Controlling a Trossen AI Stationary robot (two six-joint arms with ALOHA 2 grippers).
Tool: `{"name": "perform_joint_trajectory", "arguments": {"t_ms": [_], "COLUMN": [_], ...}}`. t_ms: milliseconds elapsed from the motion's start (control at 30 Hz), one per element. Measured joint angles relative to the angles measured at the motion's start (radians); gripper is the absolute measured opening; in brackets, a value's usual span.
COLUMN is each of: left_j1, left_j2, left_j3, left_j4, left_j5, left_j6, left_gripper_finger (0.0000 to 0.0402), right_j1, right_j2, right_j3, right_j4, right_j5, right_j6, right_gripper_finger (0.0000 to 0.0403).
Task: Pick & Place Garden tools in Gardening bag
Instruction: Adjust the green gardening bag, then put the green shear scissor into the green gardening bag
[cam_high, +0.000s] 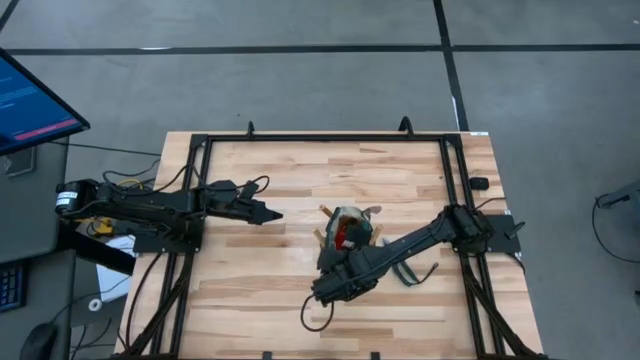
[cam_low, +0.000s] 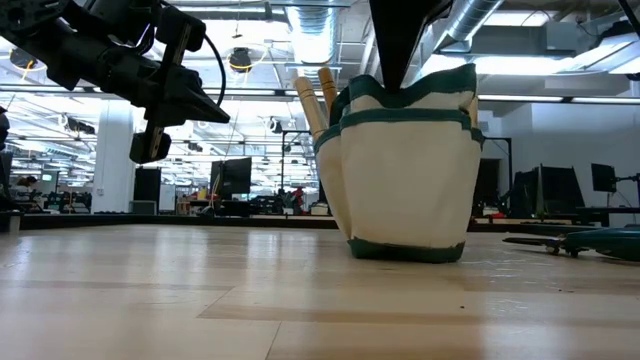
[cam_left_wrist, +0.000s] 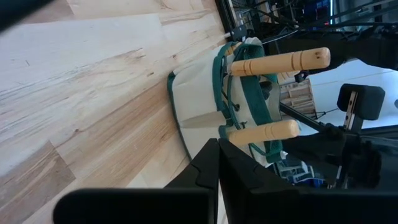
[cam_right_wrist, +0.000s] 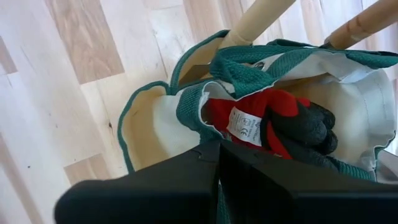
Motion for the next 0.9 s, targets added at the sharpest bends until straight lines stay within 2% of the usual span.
{"name": "perform_joint_trajectory", "arguments": {"t_ms": [300,667,900], "left_j1": [0.000,0.000,0.000], "left_j2": [0.000,0.000,0.000], "left_j3": [0.000,0.000,0.000], "left_j4": [0.000,0.000,0.000], "left_j5": [0.000,-0.087,-0.087], "left_j6": [0.000,-0.004,-0.004], "left_gripper_finger": [0.0006,0.0029,0.0042], "right_j1": [0.012,0.038,0.109], "right_j2": [-0.004,-0.101,-0.187], "right_j3": [-0.001,-0.001,0.001], "right_j4": [-0.028,-0.090,-0.090], "right_j5": [-0.002,-0.009,-0.144], "right_j6": [0.029,0.204,0.535], "right_gripper_finger": [0.0012,0.0131,0.0194]}}
